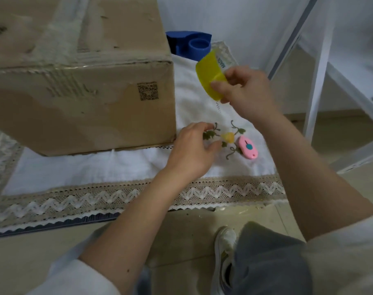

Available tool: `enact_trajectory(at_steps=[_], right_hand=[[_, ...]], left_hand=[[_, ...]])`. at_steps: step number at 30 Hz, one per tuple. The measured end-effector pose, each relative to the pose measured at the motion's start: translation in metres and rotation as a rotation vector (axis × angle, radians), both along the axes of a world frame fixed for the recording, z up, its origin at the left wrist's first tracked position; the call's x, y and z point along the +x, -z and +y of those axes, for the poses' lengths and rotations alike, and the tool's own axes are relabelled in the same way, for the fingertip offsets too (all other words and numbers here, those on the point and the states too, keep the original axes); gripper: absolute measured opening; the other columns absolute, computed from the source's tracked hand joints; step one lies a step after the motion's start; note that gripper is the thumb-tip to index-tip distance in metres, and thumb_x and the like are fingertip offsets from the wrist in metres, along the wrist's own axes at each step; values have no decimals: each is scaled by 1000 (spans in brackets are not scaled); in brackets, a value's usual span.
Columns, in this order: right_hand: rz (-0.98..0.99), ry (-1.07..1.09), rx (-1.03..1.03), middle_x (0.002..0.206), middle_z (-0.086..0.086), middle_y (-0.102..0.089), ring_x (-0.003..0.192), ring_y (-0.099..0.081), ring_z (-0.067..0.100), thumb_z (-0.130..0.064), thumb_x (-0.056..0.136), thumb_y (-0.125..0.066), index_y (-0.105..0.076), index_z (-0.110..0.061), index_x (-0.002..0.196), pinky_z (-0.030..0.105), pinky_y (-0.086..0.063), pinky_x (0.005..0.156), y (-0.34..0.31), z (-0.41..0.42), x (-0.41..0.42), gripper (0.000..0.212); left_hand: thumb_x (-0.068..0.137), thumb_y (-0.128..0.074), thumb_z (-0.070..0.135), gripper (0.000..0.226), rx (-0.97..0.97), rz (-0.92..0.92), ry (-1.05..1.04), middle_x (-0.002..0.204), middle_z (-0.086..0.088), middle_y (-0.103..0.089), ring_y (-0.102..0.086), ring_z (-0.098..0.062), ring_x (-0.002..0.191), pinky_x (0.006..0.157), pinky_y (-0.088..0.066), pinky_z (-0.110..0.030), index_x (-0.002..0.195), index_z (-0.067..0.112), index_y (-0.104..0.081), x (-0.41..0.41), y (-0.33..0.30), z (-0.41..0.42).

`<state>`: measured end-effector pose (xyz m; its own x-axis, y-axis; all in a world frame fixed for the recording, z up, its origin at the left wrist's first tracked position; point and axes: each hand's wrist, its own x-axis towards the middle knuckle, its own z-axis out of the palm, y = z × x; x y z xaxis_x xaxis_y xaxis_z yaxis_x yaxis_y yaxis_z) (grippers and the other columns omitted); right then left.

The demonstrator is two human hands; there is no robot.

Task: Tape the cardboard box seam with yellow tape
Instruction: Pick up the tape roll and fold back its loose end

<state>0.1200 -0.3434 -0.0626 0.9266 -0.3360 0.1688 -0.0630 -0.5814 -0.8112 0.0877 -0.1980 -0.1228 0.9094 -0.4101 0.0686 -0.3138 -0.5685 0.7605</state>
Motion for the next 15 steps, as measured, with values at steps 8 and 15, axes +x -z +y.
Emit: enact_trajectory(at_steps=[8, 15], right_hand=[[214, -97, -475, 121, -1, -69, 111, -62, 22, -42, 84, -74, -71, -28, 116, 33, -48, 88, 27, 20, 29, 35], [212, -119, -365, 119, -6, -67, 110, -60, 14, -38, 74, -84, -65, -27, 122, 27, -46, 91, 20, 13, 17, 53]], left_hand=[[95, -63, 32, 49, 85, -6, 22, 137, -3, -55, -46, -20, 130, 105, -37, -28, 139, 15, -52, 4, 3, 6], [93, -65, 32, 50, 108, 2, 59, 137, -4, -55, -45, -21, 131, 106, -37, -29, 139, 14, -51, 2, 2, 7]])
